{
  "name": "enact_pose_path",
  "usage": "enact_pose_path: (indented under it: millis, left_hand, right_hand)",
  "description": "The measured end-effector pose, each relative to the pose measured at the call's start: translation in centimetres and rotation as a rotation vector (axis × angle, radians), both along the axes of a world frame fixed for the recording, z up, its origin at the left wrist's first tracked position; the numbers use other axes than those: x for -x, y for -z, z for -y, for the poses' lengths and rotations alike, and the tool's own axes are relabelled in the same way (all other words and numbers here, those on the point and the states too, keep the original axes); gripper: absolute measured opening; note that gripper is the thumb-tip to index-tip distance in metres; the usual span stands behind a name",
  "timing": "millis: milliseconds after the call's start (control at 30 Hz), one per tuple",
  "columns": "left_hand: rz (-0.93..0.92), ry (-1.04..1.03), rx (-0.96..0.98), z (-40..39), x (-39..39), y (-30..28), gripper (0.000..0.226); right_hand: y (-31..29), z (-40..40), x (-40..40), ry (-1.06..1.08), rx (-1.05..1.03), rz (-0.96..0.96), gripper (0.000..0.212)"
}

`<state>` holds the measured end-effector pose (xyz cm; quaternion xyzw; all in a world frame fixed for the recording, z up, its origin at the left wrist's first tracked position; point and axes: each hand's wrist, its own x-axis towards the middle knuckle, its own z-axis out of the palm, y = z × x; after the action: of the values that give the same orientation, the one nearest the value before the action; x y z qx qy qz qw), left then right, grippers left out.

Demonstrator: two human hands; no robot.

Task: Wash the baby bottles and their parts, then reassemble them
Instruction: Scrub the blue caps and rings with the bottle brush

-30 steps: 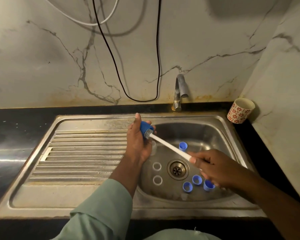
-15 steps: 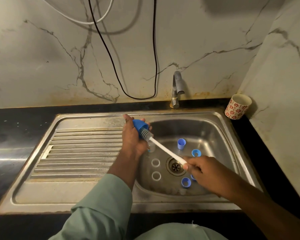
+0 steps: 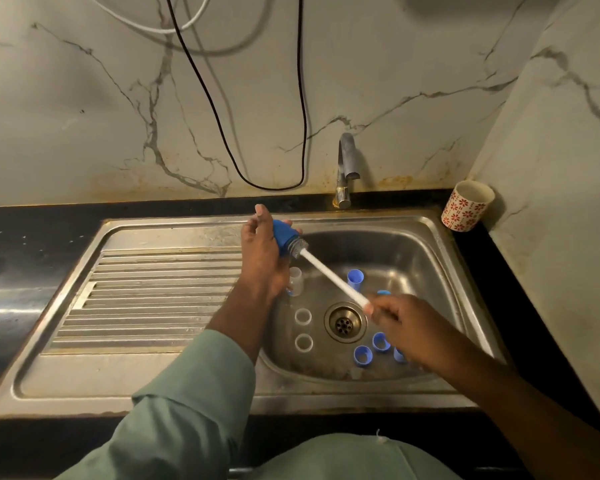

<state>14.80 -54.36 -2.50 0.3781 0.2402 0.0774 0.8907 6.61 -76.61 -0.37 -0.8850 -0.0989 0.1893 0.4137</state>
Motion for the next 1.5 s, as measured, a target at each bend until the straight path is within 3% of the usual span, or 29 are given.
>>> enact_pose_path:
  millis: [100, 200, 300, 433, 567, 733, 833, 967, 1067, 1200, 1300, 1367, 1433, 1500]
  left_hand:
    - [-0.023, -0.035, 0.086, 0.0, 0.2, 0.8, 0.047]
    - [-0.018, 0.004, 0.015, 0.5, 0.6, 1.4, 0.041]
    - [-0.019, -0.003, 0.035, 0.4, 0.2, 1.2, 0.036]
    - [0.003, 0.039, 0.051, 0.9, -0.1, 1.5, 0.055]
    - [0.064, 0.053, 0.119, 0.1, -1.2, 0.4, 0.062]
    - [0.007, 0.032, 0.115, 1.7, -0.2, 1.6, 0.07]
    - [0.006, 0.012, 0.152, 1.2, -0.7, 1.3, 0.072]
    - [0.001, 0.051, 0.086, 1.6, -0.4, 1.3, 0.049]
    - [-0.031, 0.06, 0.077, 1.1, -0.4, 0.9, 0.037]
    - [-0.057, 0.081, 0.034, 1.3, -0.2, 1.2, 0.027]
    - [-0.098, 0.093, 0.03, 0.8, -0.4, 0.8, 0.026]
    - [-0.124, 0.096, 0.045, 0.6, -0.4, 0.7, 0.025]
    - [-0.142, 0.105, 0.049, 1.1, 0.0, 1.1, 0.025]
    - [-0.157, 0.102, 0.047, 1.5, 0.3, 1.5, 0.024]
  right_hand:
    - [-0.2, 0.4, 0.4, -0.088, -0.016, -0.038, 0.018]
    - [0.1, 0.5, -0.3, 0.046, -0.135, -0.114, 0.017]
    - [0.7, 0.3, 0.4, 0.007, -0.067, -0.107, 0.018]
    - [0.2, 0.3, -0.1, 0.1, -0.287, -0.21, 0.018]
    - [0.1, -0.1, 0.4, 0.06, -0.273, -0.29, 0.016]
    - [-0.7, 1.6, -1.9, -0.026, 0.068, 0.071, 0.018]
    - [0.2, 0.8, -0.4, -0.038, -0.036, -0.044, 0.017]
    - [0.5, 1.2, -1.1, -0.011, 0.06, 0.135, 0.017]
    - [0.4, 1.2, -0.9, -0.127, 0.061, 0.046, 0.018]
    - [-0.2, 2.1, -2.2, -0.078, 0.23, 0.258, 0.02]
    - [-0.1, 1.4, -1.1, -0.178, 0.103, 0.116, 0.017]
    - [-0.6, 2.3, -1.6, -0.181, 0.304, 0.24, 0.027]
    - [-1.1, 3.0, -2.7, -0.228, 0.61, 0.533, 0.038]
    - [-0.4, 3.2, -2.9, -0.343, 0.725, 0.685, 0.046]
